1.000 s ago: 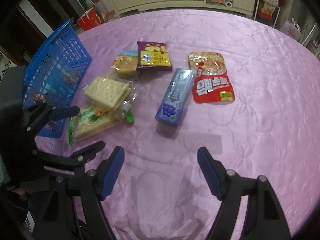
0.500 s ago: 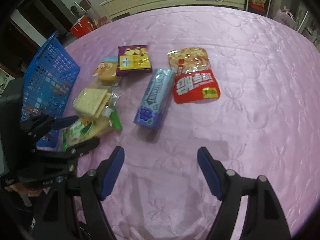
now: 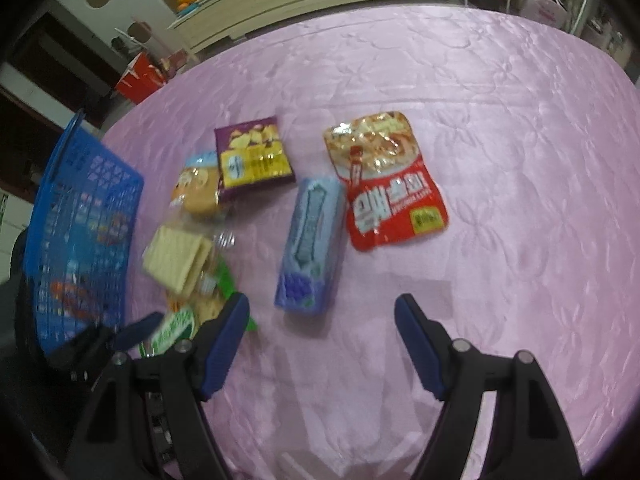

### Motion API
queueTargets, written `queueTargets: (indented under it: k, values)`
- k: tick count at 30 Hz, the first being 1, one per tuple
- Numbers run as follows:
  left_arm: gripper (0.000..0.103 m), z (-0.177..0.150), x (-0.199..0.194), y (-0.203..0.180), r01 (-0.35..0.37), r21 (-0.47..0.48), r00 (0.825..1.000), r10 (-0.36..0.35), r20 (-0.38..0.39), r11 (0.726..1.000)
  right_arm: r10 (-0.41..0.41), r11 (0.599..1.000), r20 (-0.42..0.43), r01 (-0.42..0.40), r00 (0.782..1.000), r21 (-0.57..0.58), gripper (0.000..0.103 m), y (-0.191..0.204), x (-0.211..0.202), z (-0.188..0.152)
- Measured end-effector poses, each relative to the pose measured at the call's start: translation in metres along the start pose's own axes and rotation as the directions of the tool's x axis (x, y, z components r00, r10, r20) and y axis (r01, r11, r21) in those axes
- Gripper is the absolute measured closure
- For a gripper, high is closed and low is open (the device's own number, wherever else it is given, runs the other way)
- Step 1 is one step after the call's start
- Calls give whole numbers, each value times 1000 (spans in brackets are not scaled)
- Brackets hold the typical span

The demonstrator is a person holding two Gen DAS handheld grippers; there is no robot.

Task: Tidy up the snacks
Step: 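Grasp the cracker pack with the left gripper while the right grasps the purple gum box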

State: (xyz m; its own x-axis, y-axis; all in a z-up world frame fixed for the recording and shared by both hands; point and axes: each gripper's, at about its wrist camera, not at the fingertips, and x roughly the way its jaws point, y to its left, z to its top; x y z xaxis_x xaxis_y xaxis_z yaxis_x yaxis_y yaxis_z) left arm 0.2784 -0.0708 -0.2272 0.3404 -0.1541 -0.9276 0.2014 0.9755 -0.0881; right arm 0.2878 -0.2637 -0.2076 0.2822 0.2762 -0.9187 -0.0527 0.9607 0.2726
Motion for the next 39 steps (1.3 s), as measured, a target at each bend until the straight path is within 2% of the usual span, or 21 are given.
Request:
queueTargets:
  k: [5, 6, 10, 12, 13, 19, 26, 30, 39]
  values:
    - [42, 5, 0, 8, -22, -60, 1000, 23, 9, 998, -61, 998, -17, 61, 998, -12, 25, 12, 16, 14]
    - [42, 6, 0, 11, -23, -71, 1000, 24, 10, 997, -74, 997, -18, 74, 997, -15, 28, 13, 18, 15]
    - [42, 8, 1, 17, -21, -88, 1000, 23, 17, 996, -142, 988, 5, 142, 990, -55, 41, 25, 23, 21]
    - [42, 8, 1, 19, -26, -88, 999, 28, 23, 996, -187, 975, 17, 188, 982, -115, 61, 33, 24, 20]
    - [42, 8, 1, 19, -29, -87, 999, 31, 25, 996, -188, 973, 19, 189, 982, -130, 66, 36, 25, 19]
    - [42, -3, -10, 13, -33, -86, 999, 36, 36, 996, -160, 973, 6, 159, 987, -168, 66, 32, 17, 1]
    - [42, -16, -31, 8, -43, -82, 997, 49, 68, 996, -138, 963, 56, 147, 989, -225, 67, 36, -30, -48]
    - [47, -24, -57, 2, -34, -78, 994, 42, 104, 996, -139, 947, 106, 164, 985, -278, 67, 47, -58, -68]
    - [48, -47, -123, -7, -21, -59, 976, 33, 214, 998, -95, 926, 193, 158, 977, -342, 67, 81, -107, -90]
